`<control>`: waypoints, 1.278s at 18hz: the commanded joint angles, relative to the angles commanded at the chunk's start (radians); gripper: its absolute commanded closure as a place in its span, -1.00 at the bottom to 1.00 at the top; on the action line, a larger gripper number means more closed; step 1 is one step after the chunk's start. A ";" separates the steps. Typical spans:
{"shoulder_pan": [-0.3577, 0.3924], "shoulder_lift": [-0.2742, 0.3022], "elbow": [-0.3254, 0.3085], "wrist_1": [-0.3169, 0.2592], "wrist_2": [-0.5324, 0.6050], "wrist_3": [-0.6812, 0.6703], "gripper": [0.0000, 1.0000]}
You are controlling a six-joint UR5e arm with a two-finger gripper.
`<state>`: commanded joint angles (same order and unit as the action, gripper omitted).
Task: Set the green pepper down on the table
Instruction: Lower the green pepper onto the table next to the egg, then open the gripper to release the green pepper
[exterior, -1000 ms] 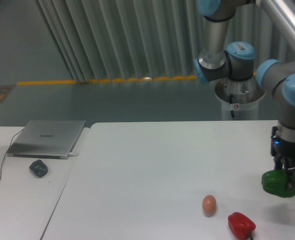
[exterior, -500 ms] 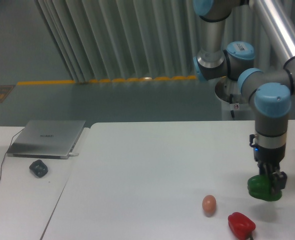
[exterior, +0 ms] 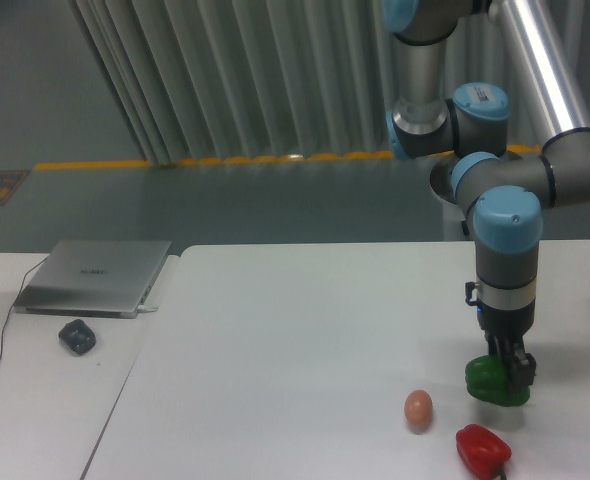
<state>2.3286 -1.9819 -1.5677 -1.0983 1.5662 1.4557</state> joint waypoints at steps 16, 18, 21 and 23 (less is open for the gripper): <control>0.015 0.003 0.083 -0.002 0.003 0.014 -1.00; 0.017 0.002 0.113 -0.005 0.003 0.015 -1.00; 0.037 0.005 0.129 -0.006 0.003 0.073 -1.00; 0.058 0.011 0.136 -0.006 0.003 0.139 -1.00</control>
<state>2.3867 -1.9712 -1.4313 -1.1045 1.5693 1.5951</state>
